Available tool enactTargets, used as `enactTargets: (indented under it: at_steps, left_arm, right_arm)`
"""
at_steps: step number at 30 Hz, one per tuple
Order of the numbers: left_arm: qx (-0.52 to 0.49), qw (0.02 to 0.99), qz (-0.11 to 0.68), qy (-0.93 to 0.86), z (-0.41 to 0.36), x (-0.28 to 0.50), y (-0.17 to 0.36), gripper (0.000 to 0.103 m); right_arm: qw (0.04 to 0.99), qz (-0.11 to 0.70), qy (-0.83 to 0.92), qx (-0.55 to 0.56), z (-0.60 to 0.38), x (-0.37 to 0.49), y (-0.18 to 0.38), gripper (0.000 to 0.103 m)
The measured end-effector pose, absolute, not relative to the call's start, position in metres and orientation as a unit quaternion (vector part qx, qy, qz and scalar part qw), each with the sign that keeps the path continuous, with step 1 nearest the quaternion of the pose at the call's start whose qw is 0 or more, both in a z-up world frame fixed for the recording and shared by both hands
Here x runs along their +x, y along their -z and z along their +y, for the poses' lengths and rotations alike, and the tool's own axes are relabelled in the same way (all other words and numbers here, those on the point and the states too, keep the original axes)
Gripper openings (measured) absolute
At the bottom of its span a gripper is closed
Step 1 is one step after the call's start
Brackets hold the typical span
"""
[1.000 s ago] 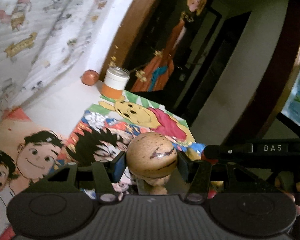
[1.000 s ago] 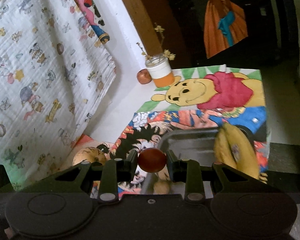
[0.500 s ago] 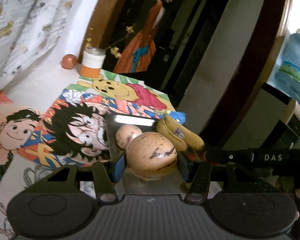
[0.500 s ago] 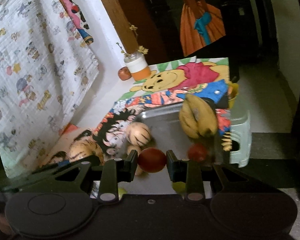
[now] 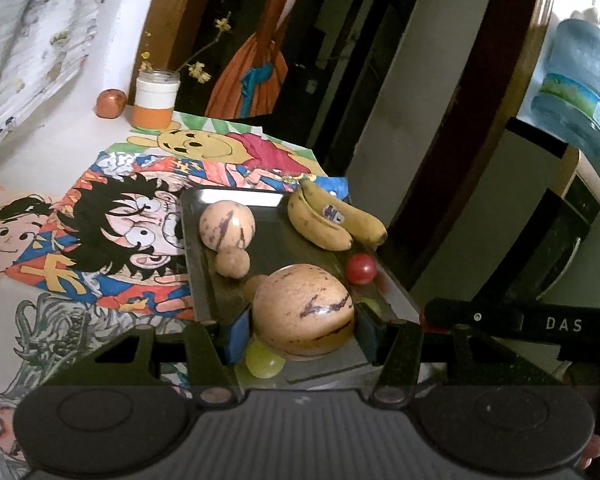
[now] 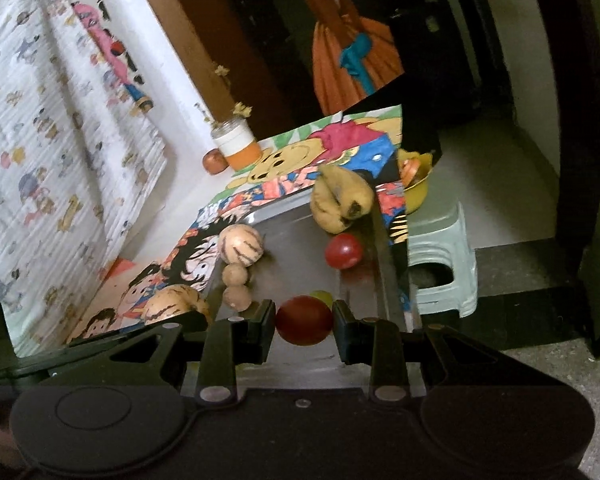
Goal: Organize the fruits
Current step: 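Lower and release the speckled fruit onto the tray with the left tool while the right tool holds the tomato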
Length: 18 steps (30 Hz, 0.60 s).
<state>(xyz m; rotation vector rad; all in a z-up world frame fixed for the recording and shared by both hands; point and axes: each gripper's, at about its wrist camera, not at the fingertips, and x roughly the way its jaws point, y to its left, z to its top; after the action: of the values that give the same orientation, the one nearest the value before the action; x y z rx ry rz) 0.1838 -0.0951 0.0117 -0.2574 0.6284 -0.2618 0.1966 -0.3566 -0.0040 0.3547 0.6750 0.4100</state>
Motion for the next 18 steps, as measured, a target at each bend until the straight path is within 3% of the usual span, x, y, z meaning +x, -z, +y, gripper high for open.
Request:
enactTargets:
  at_steps: [18]
  left_arm:
    - [-0.074, 0.936, 0.319, 0.132, -0.112, 0.185, -0.003, 0.059]
  right_arm:
    - [0.935, 0.307, -0.161, 0.075, -0.335, 0.178, 0.021, 0.033]
